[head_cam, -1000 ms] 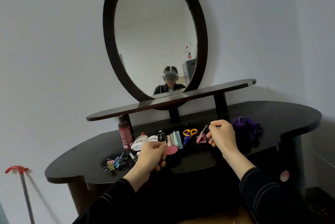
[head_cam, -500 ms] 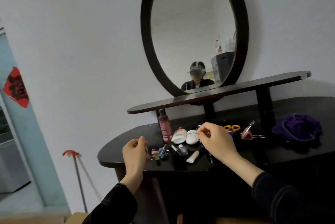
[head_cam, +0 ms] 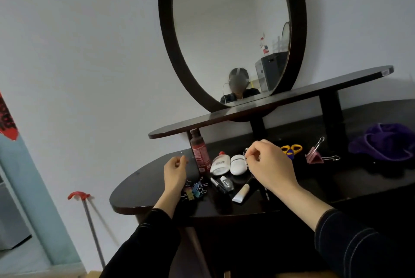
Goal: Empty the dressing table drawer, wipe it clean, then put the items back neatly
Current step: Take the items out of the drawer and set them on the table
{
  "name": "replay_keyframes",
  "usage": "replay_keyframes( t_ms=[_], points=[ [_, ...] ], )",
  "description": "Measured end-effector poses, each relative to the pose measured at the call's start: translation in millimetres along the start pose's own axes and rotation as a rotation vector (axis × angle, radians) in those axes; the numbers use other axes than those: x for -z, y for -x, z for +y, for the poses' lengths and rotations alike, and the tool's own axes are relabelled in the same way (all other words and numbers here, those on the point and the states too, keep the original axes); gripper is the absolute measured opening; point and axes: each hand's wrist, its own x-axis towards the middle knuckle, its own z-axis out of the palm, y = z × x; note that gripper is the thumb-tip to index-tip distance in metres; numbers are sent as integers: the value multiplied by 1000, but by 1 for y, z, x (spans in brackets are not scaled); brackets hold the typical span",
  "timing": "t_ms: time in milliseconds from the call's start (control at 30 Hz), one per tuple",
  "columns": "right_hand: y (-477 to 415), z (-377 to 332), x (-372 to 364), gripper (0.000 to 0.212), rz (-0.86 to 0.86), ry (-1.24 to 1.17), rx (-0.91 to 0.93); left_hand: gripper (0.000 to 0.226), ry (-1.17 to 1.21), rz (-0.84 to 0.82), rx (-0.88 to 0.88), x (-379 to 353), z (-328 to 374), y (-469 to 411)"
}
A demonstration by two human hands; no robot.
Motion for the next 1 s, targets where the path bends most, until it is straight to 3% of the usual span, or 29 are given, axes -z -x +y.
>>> replay_keyframes(
  t_ms=[100,500,700,833,1000],
  points=[
    [-1,-1,-2,17,-18,27,3,34,75,-96,27,1,2,2],
    [2,-5,7,15,-20,24,-24,80,364,-223,186,15,9,18],
    [4,-5,12,16,-16,-23,-46,73,348,-272,195,17,14,25],
    [9,-6,15,16,-15,-27,-49,66,389,-171,208,19,6,27],
    [11,-1,21,16,52,-26,-94,36,365,16,260,26,10,41]
  ],
)
